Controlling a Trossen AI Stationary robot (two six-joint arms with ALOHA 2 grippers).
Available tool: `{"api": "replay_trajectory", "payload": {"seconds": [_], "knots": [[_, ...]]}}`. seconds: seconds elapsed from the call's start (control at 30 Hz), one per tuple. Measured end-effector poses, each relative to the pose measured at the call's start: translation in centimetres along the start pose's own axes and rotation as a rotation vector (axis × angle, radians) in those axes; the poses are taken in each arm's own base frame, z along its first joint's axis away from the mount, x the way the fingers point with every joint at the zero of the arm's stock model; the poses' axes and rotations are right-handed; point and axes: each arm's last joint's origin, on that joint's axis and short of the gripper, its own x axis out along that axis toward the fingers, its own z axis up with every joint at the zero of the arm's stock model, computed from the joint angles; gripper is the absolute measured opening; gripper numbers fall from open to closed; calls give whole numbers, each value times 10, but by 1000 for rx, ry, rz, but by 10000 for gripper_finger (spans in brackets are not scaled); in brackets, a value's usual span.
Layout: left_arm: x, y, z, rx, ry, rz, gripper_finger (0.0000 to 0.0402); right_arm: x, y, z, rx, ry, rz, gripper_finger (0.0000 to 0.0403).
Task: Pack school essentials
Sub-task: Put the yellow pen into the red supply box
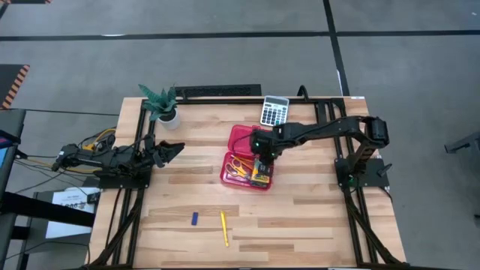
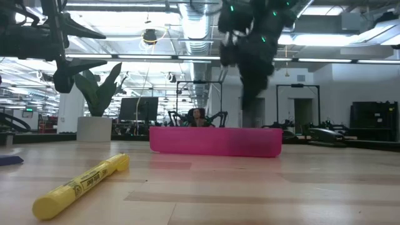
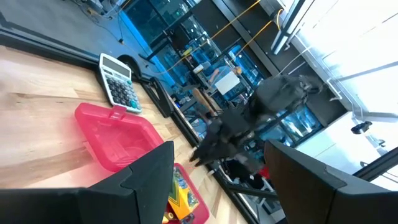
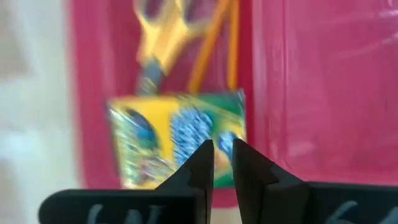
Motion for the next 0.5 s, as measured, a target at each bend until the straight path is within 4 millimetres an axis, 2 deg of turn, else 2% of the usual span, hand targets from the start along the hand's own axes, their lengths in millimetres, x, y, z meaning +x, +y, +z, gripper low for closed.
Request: {"api": "replay_trajectory", "payload": {"seconds": [0.1,0.2,0.4,0.5], "knots": [[0,0,0,-8,0,0,238,-14,14,16,18,-72,105,69],[0,0,0,-16,1,-1,238,-28,44,28,-61,-159,215,83],[0,-1,-1,-34,28,-23,238,-53,108,37,-433,-368,304,156],[0,-1,-1,-34,37,-30,238,-57,127,37,-609,-450,312,196]]}}
